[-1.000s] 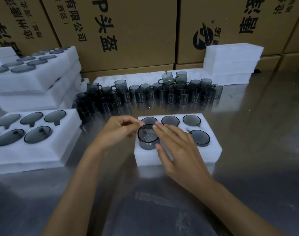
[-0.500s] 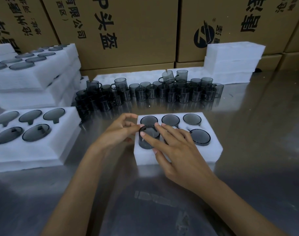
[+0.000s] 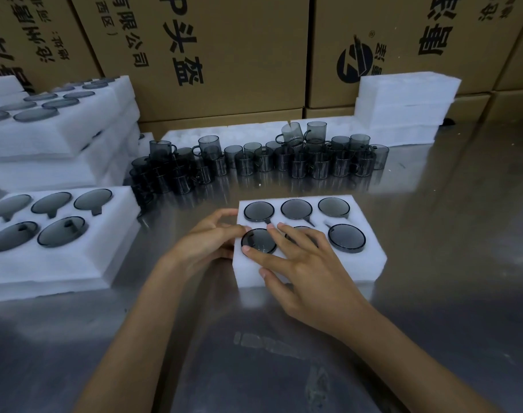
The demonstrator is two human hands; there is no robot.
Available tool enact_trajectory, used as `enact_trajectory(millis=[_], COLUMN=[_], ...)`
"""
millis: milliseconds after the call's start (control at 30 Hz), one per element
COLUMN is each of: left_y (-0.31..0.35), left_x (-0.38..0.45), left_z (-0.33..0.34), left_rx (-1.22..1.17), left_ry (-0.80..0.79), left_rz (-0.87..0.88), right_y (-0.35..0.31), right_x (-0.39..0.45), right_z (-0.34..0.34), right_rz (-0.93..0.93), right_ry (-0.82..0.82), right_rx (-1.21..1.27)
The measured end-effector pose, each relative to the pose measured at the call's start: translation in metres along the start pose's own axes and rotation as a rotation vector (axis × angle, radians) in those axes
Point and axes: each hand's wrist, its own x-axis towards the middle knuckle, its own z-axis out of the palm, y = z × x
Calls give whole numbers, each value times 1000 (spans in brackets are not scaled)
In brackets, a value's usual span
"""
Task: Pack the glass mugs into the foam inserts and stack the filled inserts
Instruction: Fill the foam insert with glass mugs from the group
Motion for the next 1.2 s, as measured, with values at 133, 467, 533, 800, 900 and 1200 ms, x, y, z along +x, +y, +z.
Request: enact_trajectory(millis=[133, 467, 533, 800, 900, 1200], left_y=[-2, -6, -7, -4, -7, -9], left_x=[1, 7, 8, 8, 5, -6], left_z=[2, 2, 0, 4, 6, 9], left_rx=[16, 77, 117, 304, 264, 256], left_ry=[19, 55, 27, 51, 48, 42], left_rz=[-6, 11, 28, 69, 91, 23], right_y=[0, 3, 3, 5, 4, 78], right_x=[0, -1, -2, -1, -2, 1], right_z=[-1, 2, 5, 15, 14, -20], right_rz=[-3, -26, -37, -58, -87, 702], right_ry=[-12, 29, 73, 129, 163, 408], right_rx=[9, 3, 5, -46, -44, 215])
